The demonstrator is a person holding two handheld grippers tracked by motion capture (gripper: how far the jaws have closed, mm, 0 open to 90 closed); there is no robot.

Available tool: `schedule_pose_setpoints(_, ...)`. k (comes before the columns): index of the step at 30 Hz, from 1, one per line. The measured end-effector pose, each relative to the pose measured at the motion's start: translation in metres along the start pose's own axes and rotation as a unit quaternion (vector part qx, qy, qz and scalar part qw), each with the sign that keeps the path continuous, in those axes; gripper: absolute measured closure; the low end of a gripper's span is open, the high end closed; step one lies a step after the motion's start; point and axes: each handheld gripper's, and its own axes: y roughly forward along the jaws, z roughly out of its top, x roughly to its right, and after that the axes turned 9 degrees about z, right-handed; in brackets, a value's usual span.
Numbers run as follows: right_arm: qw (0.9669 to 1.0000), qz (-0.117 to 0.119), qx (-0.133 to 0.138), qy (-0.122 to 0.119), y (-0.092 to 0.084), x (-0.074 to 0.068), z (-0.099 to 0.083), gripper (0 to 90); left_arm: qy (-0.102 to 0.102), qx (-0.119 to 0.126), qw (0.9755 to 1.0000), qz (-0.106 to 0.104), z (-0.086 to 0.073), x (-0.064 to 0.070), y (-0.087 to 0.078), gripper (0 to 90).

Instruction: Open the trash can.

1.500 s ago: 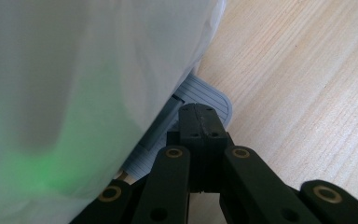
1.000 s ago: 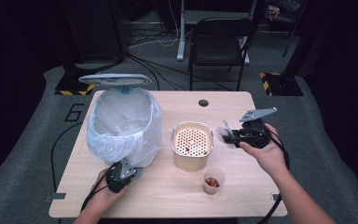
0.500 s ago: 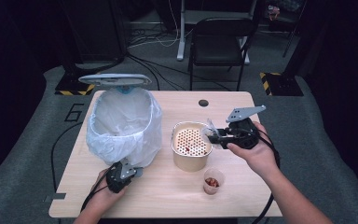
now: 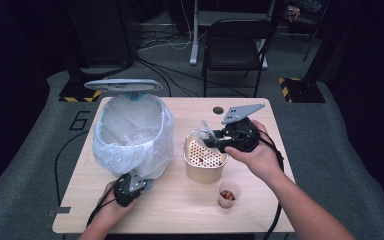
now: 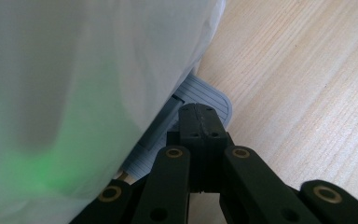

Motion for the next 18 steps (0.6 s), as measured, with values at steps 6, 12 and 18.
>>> schedule_pose_setpoints(6,0.9999,0.01,0.009,-0.008,0.008,-0.001,0.014,67.1,-0.001,0.0,1.0,0.001,0.0,0.0,0.0,90.0)
schedule_pose_setpoints(12,0.9997,0.016,0.01,-0.017,0.018,-0.003,0.026,67.1,-0.002,0.004,1.0,0.006,0.0,0.001,0.001,90.0)
schedule_pose_setpoints(18,0.9991,0.026,0.012,-0.03,0.03,-0.004,0.038,67.1,0.003,0.004,1.0,0.005,0.0,0.0,0.001,90.0)
